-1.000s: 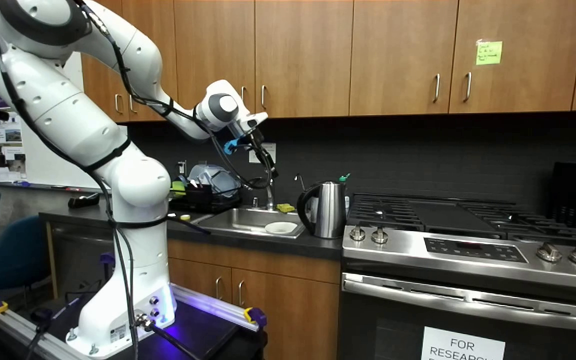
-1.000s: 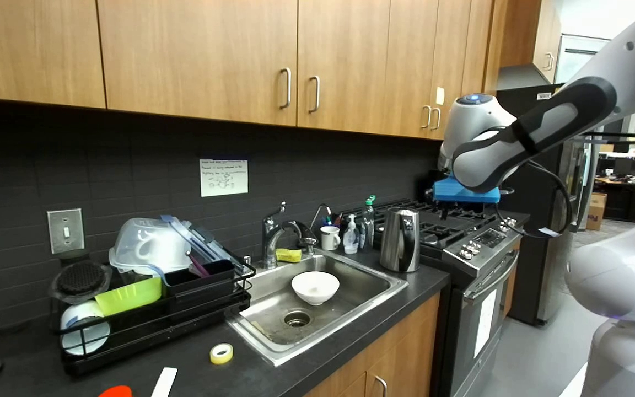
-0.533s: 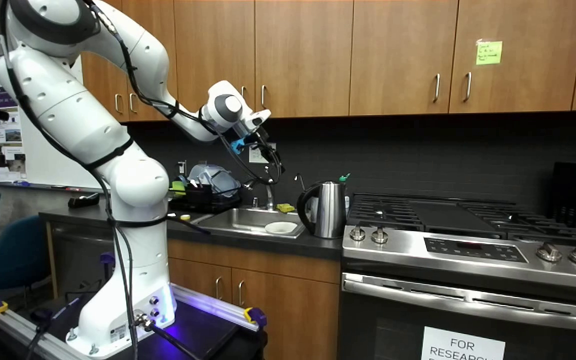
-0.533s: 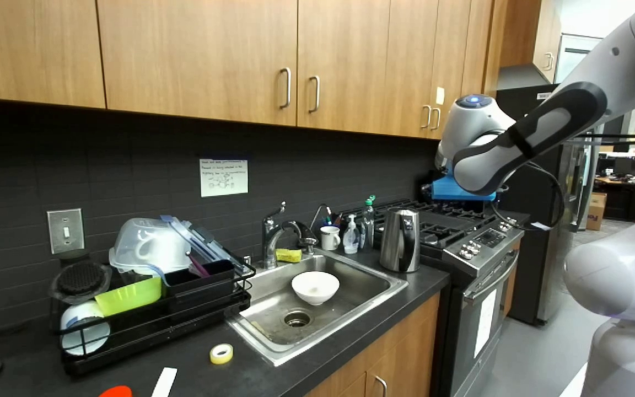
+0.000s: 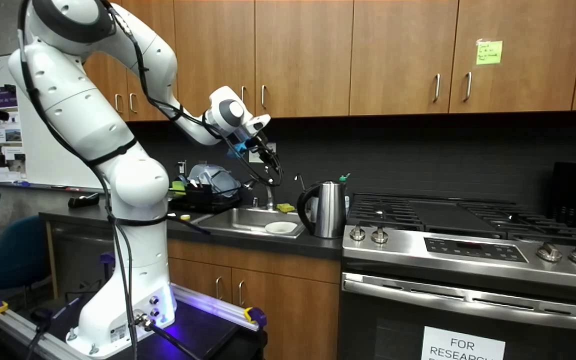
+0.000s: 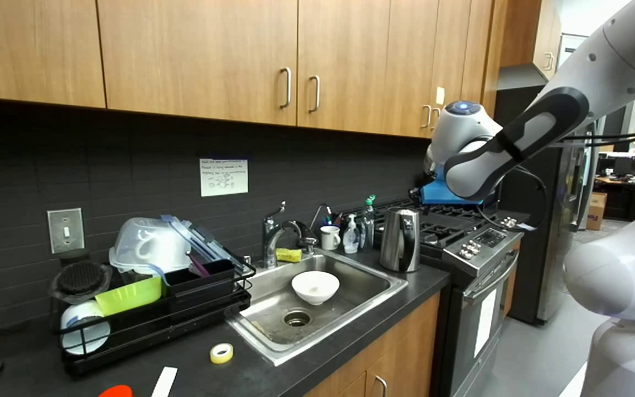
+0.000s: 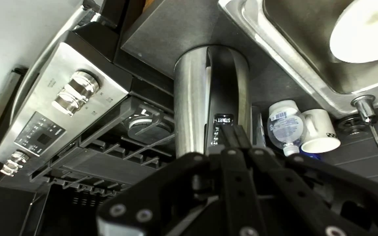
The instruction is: Push the button on the black handle of the silver kettle
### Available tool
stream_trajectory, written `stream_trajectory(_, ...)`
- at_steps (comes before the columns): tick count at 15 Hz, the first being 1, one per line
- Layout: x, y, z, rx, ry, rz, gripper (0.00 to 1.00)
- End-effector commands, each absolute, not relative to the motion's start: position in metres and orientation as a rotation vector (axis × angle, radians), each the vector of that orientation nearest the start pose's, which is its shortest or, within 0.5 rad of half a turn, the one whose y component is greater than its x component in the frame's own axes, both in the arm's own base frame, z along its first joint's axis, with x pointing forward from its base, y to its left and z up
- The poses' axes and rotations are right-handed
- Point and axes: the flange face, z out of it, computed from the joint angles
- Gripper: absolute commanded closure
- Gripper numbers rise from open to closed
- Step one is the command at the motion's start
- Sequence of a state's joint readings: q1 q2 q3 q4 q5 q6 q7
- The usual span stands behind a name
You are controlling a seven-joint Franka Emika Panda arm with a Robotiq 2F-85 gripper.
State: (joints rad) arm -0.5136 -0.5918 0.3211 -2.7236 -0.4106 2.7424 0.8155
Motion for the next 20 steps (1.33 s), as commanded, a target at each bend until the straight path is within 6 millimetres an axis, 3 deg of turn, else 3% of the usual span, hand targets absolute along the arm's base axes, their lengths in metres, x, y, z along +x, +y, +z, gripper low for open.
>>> stream_trajectory(1,0.400,-0.063,0.454,-3.063,1.041,-1.104,1.00)
stream_trajectory(2,0.398,-0.058,0.455,-3.064,1.025,-1.095,0.74)
stream_trajectory(4,0.393,-0.042,0.457,-3.082,0.986,-1.085,0.68)
stream_trajectory(6,0.383,-0.010,0.456,-3.111,0.964,-1.065,0.56)
stream_trajectory(12,0.348,0.140,0.434,-3.165,1.087,-1.055,0.16)
stream_trajectory(13,0.345,0.149,0.432,-3.158,1.183,-1.085,0.08)
stream_trajectory(15,0.342,0.146,0.432,-3.122,1.343,-1.103,0.00)
stream_trajectory(20,0.348,0.114,0.443,-3.026,1.551,-1.126,0.00)
